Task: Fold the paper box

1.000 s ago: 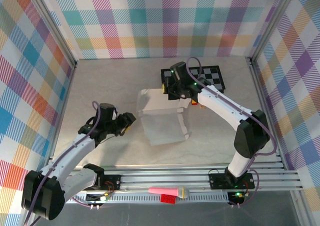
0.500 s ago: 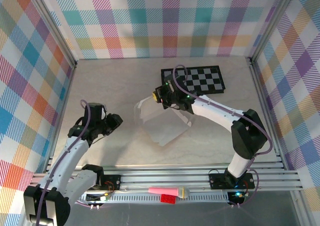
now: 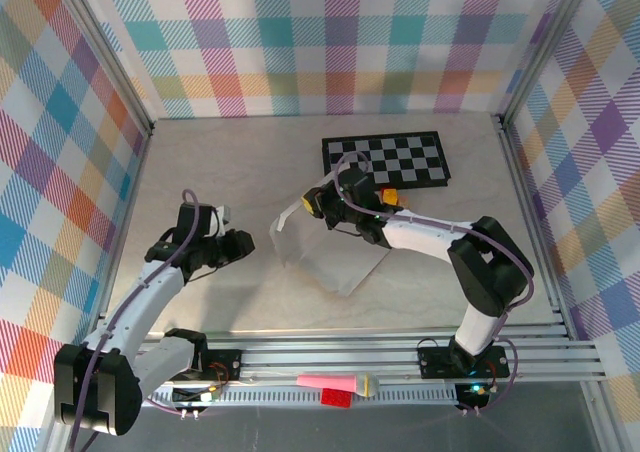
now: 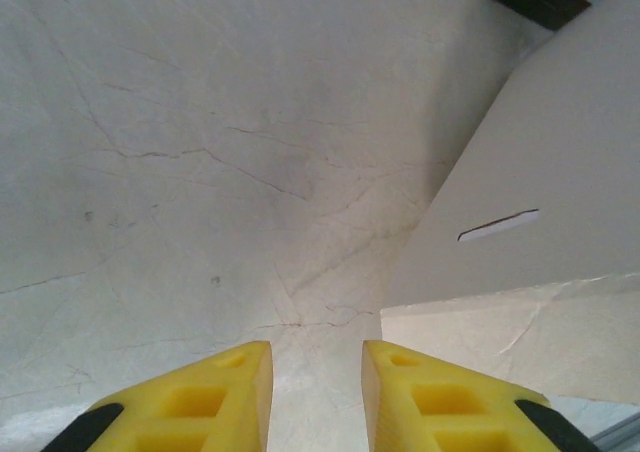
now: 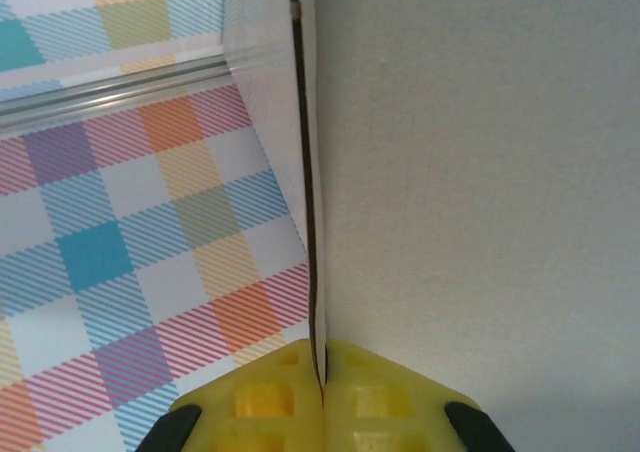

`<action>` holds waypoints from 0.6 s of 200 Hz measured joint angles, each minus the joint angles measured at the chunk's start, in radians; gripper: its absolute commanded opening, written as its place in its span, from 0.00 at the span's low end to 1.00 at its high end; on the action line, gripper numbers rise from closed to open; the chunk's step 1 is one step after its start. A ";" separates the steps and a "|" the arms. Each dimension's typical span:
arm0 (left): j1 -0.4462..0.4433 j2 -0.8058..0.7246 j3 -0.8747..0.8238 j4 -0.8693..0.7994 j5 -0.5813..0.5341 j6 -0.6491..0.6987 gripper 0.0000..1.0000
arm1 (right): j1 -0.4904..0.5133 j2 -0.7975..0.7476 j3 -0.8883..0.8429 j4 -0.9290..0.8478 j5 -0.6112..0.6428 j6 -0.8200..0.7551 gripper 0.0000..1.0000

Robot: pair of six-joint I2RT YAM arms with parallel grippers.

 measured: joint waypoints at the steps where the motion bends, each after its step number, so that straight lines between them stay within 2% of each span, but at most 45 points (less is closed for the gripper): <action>1: -0.002 0.000 0.000 0.000 0.000 0.000 0.29 | 0.000 0.000 -0.001 0.002 0.000 0.000 0.00; 31: -0.034 0.013 0.000 0.009 -0.008 -0.001 0.29 | 0.000 -0.030 -0.069 0.090 -0.023 -0.040 0.00; 120: -0.220 0.043 -0.045 0.061 -0.091 -0.030 0.29 | 0.000 -0.069 -0.286 0.344 -0.090 -0.092 0.00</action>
